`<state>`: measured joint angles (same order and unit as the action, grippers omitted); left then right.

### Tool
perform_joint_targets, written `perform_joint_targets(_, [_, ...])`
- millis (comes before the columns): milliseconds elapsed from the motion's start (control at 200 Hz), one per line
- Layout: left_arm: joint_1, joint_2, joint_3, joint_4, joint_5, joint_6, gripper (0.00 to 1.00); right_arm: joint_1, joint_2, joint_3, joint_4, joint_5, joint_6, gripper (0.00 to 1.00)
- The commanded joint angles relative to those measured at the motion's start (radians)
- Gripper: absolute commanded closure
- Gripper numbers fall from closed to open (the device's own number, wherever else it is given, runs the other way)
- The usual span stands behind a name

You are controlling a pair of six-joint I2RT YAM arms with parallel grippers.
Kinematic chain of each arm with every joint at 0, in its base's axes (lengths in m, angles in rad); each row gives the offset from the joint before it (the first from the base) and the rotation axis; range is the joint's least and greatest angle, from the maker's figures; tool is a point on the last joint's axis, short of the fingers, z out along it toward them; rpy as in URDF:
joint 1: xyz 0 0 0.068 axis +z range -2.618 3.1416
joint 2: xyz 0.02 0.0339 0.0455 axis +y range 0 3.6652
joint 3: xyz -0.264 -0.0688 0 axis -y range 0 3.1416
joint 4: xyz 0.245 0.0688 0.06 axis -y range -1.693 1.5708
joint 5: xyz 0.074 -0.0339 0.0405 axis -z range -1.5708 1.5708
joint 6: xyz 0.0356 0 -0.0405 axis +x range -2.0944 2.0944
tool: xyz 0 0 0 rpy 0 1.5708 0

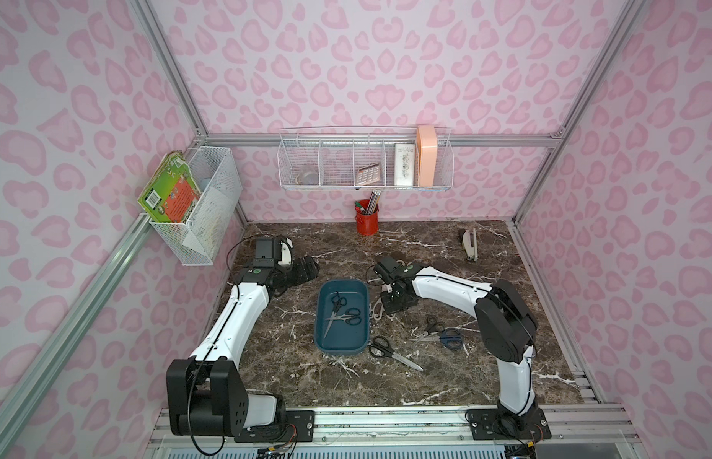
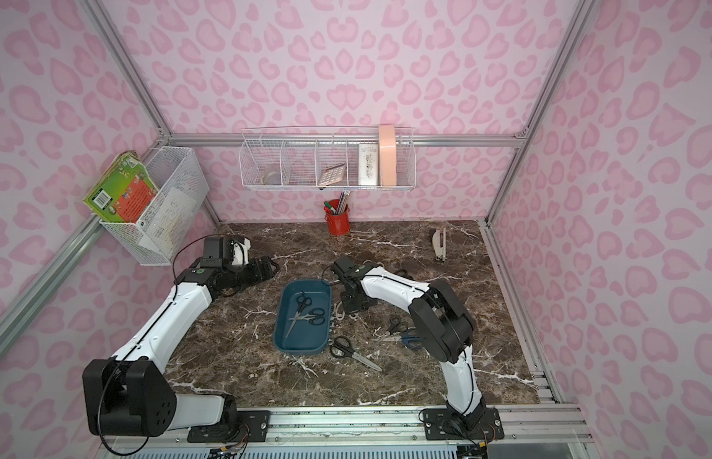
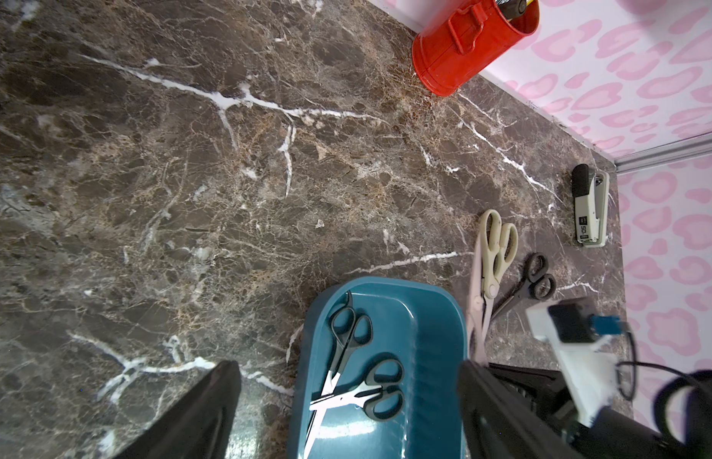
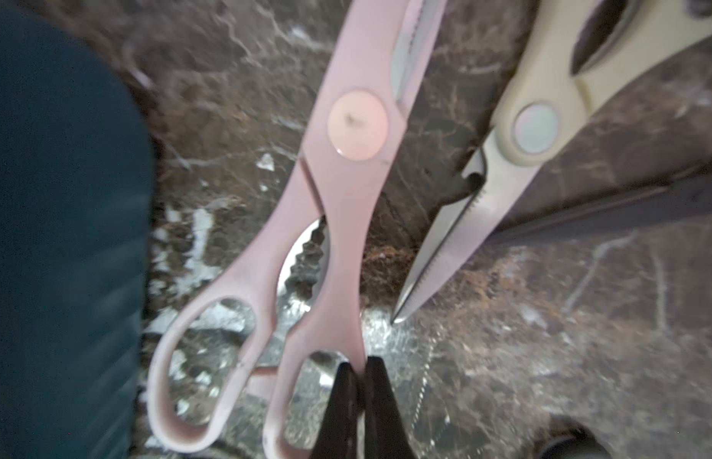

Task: Put the scissors into the storage box
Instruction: Pick up the scissors from the center of the board, then place the scissors in the storage box.

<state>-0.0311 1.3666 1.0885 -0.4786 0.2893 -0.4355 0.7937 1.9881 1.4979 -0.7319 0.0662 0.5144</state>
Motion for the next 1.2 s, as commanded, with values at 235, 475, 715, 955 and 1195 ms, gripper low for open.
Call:
perform_joint_targets(235, [0.005,0.006,0.011,-0.013,-0.033,0.021,0.1,0.018,-0.11,0.036,-0.066,0.021,-0.009,1.0])
perform_joint_targets(475, [0.026,0.024,0.021,-0.023,-0.063,0.03,0.1,0.145,-0.093,0.117,-0.085,0.018,-0.024,1.0])
perform_joint_targets(715, [0.043,0.02,0.017,-0.026,-0.094,0.032,0.1,0.248,-0.006,0.152,-0.069,-0.004,-0.025,1.0])
perform_joint_targets(955, [0.046,0.02,0.014,-0.02,-0.086,0.026,0.1,0.299,0.089,0.226,-0.071,-0.036,-0.032,1.0])
perform_joint_targets(1195, [0.045,0.014,0.014,-0.019,-0.085,0.027,0.1,0.294,0.155,0.229,-0.074,-0.071,0.001,1.0])
